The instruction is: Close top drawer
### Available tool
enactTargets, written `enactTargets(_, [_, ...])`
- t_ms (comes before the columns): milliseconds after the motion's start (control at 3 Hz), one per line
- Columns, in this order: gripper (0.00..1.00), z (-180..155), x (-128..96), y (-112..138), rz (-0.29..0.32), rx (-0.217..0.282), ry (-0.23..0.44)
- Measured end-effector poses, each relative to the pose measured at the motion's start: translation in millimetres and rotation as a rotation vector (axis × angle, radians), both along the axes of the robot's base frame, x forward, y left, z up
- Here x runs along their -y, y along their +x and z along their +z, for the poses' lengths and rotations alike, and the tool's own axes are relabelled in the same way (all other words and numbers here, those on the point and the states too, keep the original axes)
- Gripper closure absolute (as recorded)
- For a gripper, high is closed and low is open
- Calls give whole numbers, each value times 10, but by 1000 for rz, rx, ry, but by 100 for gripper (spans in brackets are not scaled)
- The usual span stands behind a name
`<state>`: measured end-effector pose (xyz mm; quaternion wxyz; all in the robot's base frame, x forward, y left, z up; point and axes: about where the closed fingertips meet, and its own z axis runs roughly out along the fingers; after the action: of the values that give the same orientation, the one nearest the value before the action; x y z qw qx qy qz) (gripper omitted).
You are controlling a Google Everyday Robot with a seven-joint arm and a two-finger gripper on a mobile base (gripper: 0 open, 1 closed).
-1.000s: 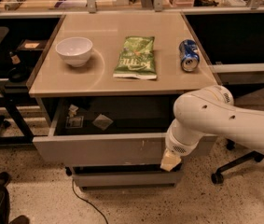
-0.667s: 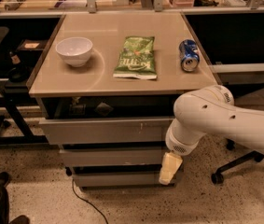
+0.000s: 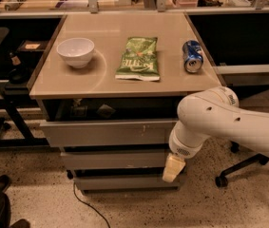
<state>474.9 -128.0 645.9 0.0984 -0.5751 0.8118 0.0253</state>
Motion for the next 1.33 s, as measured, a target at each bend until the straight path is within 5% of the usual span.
enactTargets(1000, [87,-15,-37,74,4,5,-10])
enactTargets(1333, [100,-112,-75,329,-10,17,-37])
